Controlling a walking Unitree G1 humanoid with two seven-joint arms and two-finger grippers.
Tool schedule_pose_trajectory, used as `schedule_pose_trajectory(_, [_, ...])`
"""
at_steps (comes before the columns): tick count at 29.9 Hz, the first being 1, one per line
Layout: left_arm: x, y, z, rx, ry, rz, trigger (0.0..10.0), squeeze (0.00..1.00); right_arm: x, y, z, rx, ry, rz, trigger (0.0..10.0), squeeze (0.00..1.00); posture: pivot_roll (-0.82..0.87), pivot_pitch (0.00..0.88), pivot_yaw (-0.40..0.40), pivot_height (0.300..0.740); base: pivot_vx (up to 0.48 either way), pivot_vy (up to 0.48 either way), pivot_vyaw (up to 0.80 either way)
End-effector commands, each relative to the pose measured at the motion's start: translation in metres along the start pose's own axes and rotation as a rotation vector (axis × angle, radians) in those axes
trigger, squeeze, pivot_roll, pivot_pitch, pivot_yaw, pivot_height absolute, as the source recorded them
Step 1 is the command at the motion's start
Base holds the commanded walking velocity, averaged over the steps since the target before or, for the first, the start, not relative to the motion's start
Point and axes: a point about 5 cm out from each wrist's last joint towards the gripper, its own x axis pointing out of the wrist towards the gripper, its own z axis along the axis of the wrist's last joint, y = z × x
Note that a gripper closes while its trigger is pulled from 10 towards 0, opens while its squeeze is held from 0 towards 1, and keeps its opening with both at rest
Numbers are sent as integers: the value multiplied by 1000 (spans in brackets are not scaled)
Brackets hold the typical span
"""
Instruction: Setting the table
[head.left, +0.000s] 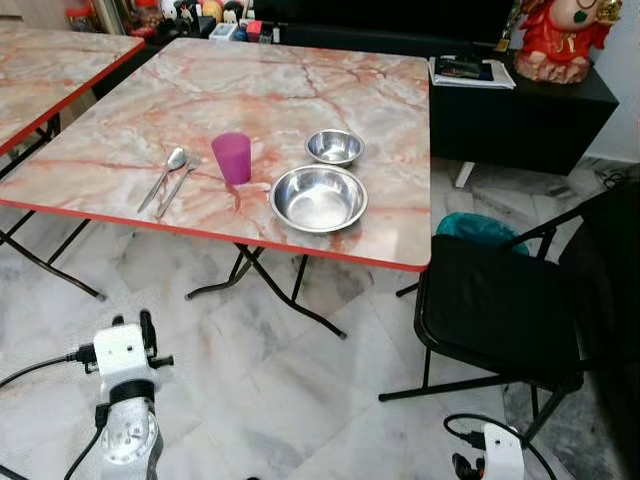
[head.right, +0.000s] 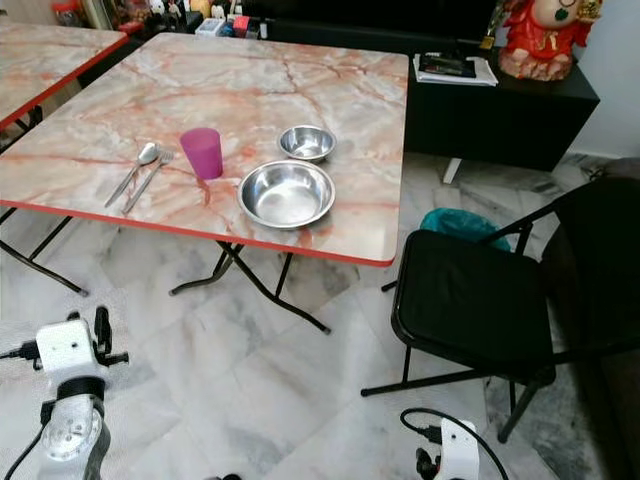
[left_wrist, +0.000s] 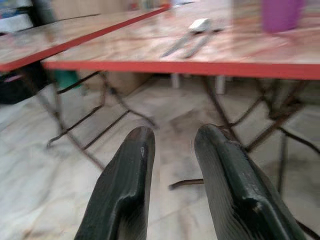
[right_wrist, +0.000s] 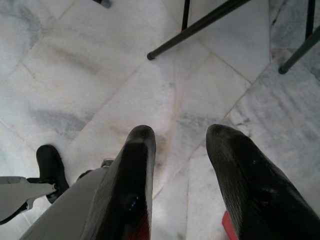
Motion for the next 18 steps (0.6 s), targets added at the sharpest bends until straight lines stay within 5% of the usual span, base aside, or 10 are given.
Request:
schedule_pose_trajectory(1, [11, -11, 14, -16, -33, -69, 10000, 0, -1, -1, -2, 21, -3, -12, 10000, 0, -9, 121, -39, 740, 0, 0, 0])
schedule_pose_trajectory(5, [29, -22, 36, -38, -86, -122, 10000, 0, -1, -1, -2, 30, -9, -11, 10000, 0, -12, 121, -37, 740, 0, 0, 0])
schedule_pose_trajectory(13, [79, -39, 82, -234, -90, -206, 10000, 0, -1, -1, -2, 26, -3, -13, 10000, 0, -9, 120, -37, 740, 0, 0, 0])
schedule_pose_trajectory(18, [99, -42, 93, -232, -70, -251, 10000, 0, -1, 0, -3, 26, -3, -11, 10000, 0, -17, 120, -33, 740, 0, 0, 0])
